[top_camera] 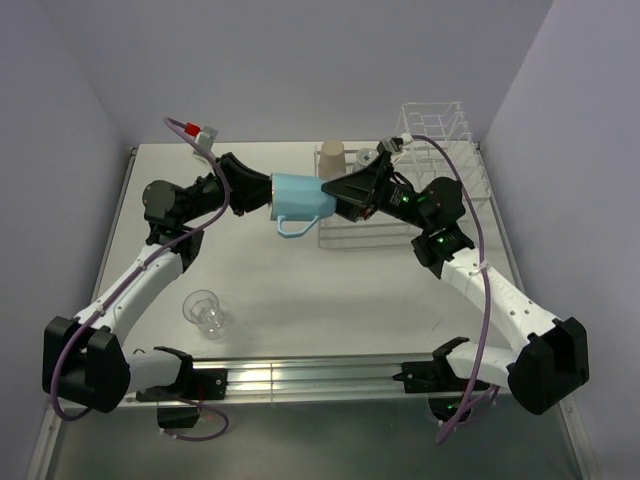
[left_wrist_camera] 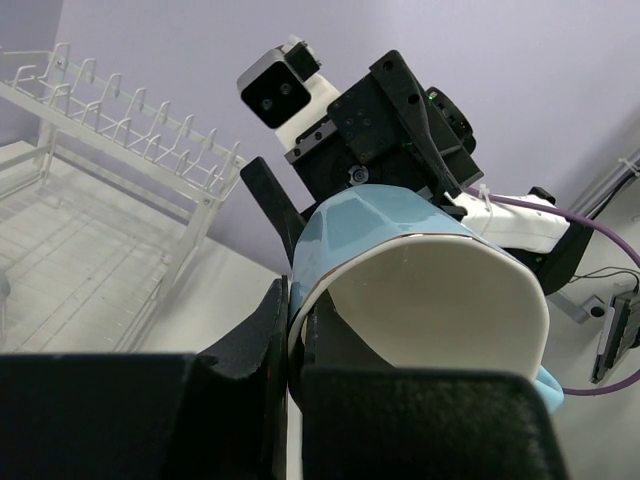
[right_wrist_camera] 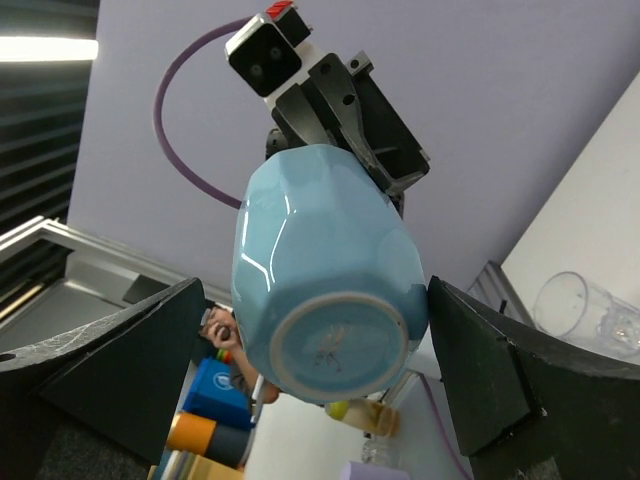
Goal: Load the cups into the dish rack
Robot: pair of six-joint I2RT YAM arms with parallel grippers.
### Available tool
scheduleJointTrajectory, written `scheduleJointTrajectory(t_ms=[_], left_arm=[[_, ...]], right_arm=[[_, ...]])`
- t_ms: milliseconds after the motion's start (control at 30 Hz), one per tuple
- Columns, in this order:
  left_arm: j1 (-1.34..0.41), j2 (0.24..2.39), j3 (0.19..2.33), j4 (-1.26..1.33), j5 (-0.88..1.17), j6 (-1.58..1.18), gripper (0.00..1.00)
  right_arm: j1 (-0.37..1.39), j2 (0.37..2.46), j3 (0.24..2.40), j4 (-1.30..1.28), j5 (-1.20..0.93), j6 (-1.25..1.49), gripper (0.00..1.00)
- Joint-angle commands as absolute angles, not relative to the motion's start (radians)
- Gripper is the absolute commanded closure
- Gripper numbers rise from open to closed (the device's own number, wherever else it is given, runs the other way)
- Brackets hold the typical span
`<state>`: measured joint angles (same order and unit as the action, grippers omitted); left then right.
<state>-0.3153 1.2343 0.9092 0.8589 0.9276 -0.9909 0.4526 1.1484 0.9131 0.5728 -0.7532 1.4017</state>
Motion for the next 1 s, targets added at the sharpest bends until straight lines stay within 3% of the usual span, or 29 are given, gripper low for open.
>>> scheduleJointTrajectory(t_ms=[0, 733, 833, 933, 967], left_arm=[[-0.336, 1.233, 0.959, 0.994, 0.881, -1.022, 1.00], [-0.360, 1.272, 0.982, 0.957, 0.864, -0.989, 1.00], [-0.362, 1.270, 0.980, 0.950, 0.862, -0.982, 1.00], [-0.362, 1.279, 0.979, 0.962, 0.870, -0.991, 1.00], [-0.362, 1.279, 0.977, 0.966, 0.871, -0.996, 1.00]], right_arm=[[0.468, 1.147, 0.913, 0.724, -0.782, 1.476, 0.00], [0.523, 1.124, 0.920, 0.575, -0.767, 1.368, 0.03], [0.526, 1.129, 0.919, 0.597, -0.773, 1.381, 0.11], [0.528, 1.132, 0.914, 0.609, -0.772, 1.390, 0.27], [0.528, 1.134, 0.914, 0.621, -0.772, 1.393, 0.37]])
